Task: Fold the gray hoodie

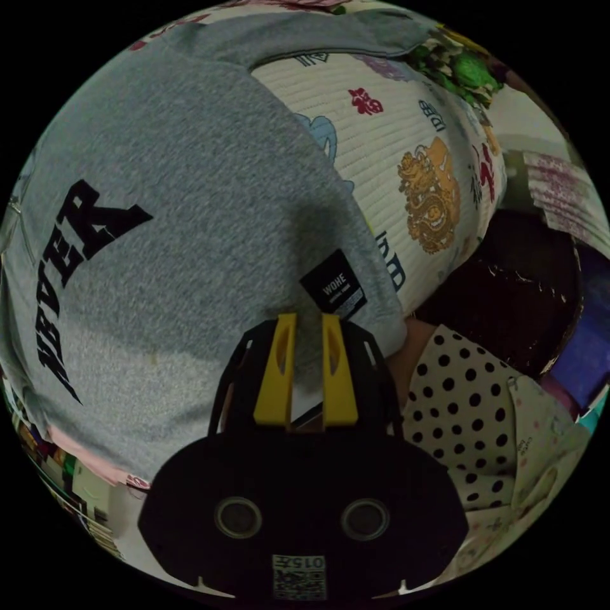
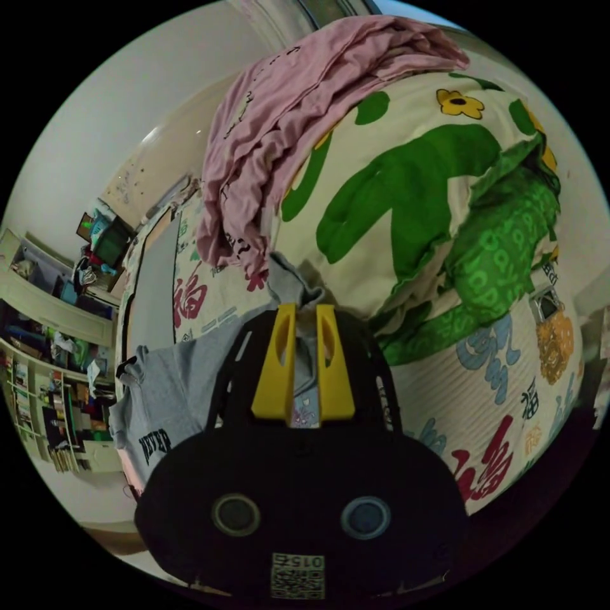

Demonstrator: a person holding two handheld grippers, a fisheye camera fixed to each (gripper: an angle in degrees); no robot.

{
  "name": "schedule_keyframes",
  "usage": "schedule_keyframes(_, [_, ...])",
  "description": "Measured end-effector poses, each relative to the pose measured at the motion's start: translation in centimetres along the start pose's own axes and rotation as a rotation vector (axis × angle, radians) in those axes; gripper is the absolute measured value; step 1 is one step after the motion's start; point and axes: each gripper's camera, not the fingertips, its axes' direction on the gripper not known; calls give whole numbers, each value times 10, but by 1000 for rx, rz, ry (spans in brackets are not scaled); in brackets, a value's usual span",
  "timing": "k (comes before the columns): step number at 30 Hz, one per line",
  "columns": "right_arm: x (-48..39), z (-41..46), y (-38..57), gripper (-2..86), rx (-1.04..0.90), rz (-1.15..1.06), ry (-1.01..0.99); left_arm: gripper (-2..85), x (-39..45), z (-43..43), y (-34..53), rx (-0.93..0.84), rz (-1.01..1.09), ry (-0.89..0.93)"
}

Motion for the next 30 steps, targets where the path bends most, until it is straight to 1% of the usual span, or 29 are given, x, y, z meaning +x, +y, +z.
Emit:
schedule_keyframes(6, [-9,-10,29,48,-36,-61,-14,69,-16,24,6,15,22,6])
schedule_keyframes(10, [-32,-22,58,47,-55,-149,-1,91,-40,45,18,33,69,84])
schedule_keyframes(14, [-61,-35,90,45,-55,-223,-18,100,-75,70,51,70,68,72])
schedule_keyframes(18, [-112,-50,136,43,-60,-319,-119,105,-121,87,97,140,19,100])
schedule_keyframes(21, [-164,-55,179,42,-100,-413,-222,105,-176,95,148,252,-88,164])
schedule_keyframes(23, [-199,-52,208,42,-148,-473,-290,104,-231,102,194,338,-216,236])
schedule_keyframes(24, [-223,-47,229,41,-190,-512,-336,104,-246,104,206,362,-250,261])
schedule_keyframes(26, [-258,-36,261,42,-259,-567,-398,106,-304,115,258,489,-366,378])
schedule_keyframes(27, [-280,-26,283,42,-312,-592,-432,109,-318,119,272,526,-388,410])
schedule_keyframes(29, [-310,-9,315,42,-398,-607,-460,127,-372,139,326,714,-428,589])
schedule_keyframes(30, [-328,0,334,42,-437,-613,-470,133,-386,147,339,766,-435,650])
